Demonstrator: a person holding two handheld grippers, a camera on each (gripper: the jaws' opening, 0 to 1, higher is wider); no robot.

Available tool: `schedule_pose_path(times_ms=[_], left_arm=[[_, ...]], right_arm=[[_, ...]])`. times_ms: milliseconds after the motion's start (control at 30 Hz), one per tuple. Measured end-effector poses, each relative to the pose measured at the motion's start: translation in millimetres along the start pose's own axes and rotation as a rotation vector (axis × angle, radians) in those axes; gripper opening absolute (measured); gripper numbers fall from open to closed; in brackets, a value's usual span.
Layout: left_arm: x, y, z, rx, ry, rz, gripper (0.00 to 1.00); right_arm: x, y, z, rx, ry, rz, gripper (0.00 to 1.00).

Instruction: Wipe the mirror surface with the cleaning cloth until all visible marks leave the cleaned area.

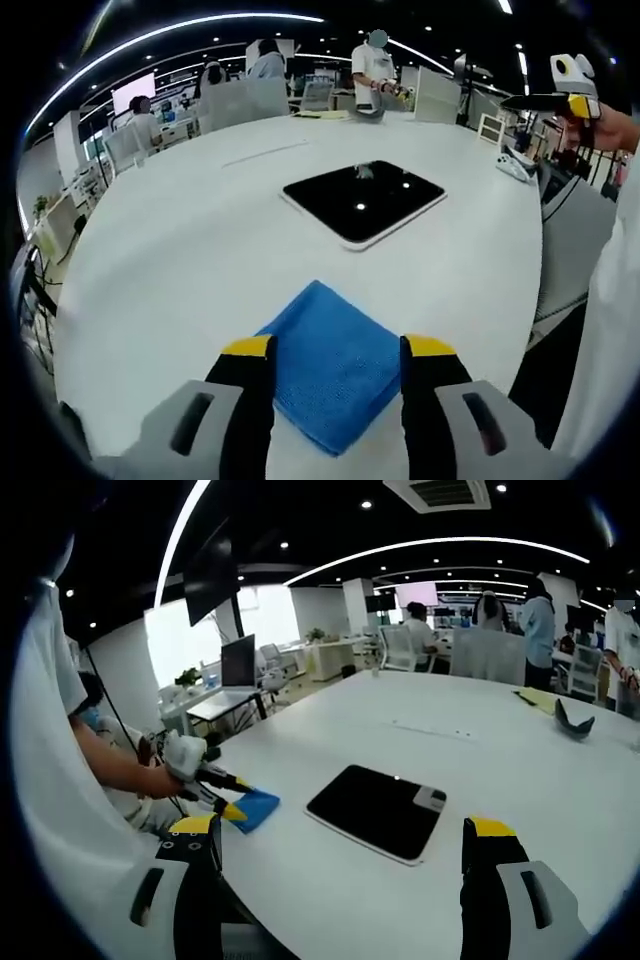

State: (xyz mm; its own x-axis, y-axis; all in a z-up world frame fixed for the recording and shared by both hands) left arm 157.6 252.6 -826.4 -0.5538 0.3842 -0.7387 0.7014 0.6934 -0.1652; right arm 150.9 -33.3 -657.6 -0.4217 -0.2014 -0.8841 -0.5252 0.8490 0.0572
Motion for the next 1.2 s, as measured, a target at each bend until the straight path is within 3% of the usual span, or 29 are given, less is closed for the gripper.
schedule_pose_path(times_ms=[467,833,1200], left_arm=[[14.4,2.8,7,-0.006,0.020,-0.003,0.40],[13.7,4.5,7,-0.009,-0.031,0.030,0.37],[12.7,9.9,5,-0.017,-0.027,0.028,0.30]], right_arm=[[-0.2,-1,-1,0.009,0.002,0.011,1.00],[0.8,-2,0,0.013,0.012,0.001,1.00],[-0.2,-2,1,0.010,0.023,-0.015,0.99]])
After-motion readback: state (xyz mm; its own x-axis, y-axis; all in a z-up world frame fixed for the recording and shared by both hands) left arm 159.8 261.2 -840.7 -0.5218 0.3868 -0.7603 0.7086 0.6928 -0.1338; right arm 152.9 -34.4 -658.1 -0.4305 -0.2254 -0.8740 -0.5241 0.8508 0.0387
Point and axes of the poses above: the point that each gripper's makers call its tool centre point, and the gripper's own axes: z roughly forward along the fingers, y roughly to its left, x roughly out of its underside, the point moved 1 cm from there along -z, roughly backward along the fingers, and after that the axes turned 10 degrees about x, right-handed, at the moved point
